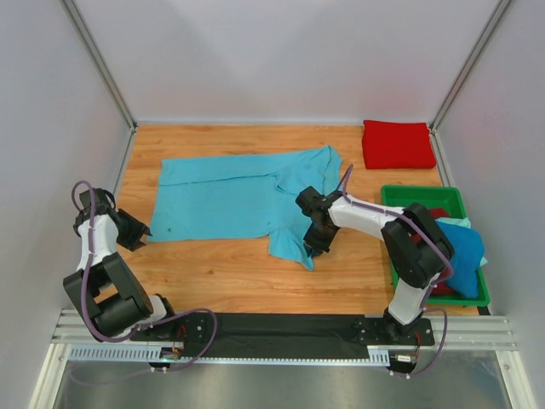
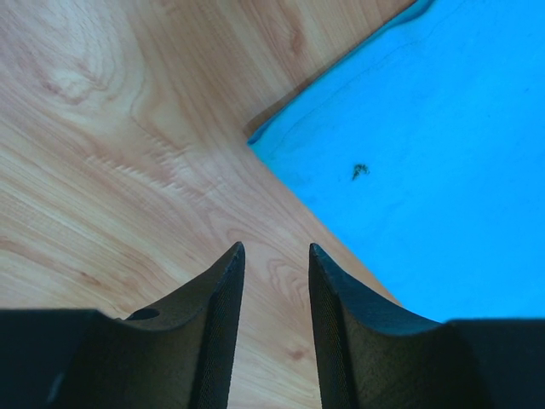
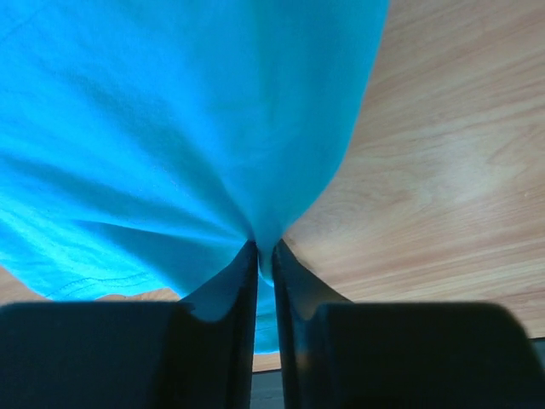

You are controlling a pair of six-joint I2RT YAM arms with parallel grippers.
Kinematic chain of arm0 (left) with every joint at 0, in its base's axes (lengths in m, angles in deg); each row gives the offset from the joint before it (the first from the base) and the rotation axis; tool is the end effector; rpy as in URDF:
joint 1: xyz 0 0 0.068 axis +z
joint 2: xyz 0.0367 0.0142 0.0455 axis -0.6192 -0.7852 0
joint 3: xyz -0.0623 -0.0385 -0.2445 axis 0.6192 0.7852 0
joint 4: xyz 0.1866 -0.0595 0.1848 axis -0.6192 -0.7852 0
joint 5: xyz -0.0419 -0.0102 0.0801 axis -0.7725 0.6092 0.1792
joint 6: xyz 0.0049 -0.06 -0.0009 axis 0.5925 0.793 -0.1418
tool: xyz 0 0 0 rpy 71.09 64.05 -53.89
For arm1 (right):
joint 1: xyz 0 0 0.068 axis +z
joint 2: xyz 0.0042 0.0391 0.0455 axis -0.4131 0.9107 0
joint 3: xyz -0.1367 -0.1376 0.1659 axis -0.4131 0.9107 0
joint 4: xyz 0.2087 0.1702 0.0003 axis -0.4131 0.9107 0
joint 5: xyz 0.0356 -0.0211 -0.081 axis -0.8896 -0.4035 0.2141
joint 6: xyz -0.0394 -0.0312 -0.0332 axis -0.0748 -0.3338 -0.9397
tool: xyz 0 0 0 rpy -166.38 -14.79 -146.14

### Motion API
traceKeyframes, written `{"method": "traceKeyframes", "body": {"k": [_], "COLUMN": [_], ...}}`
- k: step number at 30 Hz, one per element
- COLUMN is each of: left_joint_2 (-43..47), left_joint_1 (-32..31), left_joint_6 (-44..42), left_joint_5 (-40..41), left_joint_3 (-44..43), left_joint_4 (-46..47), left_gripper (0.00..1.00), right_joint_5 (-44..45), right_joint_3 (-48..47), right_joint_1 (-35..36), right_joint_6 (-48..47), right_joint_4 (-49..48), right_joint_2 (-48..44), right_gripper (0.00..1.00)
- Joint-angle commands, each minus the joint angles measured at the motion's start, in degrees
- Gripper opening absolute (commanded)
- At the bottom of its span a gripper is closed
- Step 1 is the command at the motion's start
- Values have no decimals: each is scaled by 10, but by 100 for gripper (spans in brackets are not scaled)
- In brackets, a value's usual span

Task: Fold and stack the t-shirts
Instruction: Fold the tshirt

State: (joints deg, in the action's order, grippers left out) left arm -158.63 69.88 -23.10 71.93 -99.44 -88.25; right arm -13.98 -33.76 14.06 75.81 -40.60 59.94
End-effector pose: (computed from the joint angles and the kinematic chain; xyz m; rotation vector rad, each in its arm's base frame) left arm 0.2182 0.1254 0.1783 -1.4023 2.3597 -0.2355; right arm 0.2443 0.1921 0.1204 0.7452 3.0028 0.0132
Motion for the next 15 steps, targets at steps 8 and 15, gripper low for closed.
{"method": "traceKeyframes", "body": {"k": [8, 15], "left_joint_2": [-35, -78], "left_joint_1": [6, 6], "left_joint_6": [-49, -56], "left_joint_5": [22, 8], "left_joint_3": [-26, -38], "left_joint_4": [-9, 18], "left_gripper": [44, 47], "right_joint_5": [82, 88], "right_joint_3": [61, 66], "right_joint_1": [-17, -22], "right_joint_6": [-105, -161], "right_joint_4": [-41, -62], "right_joint_2": [-41, -69], "right_gripper": [2, 1]}}
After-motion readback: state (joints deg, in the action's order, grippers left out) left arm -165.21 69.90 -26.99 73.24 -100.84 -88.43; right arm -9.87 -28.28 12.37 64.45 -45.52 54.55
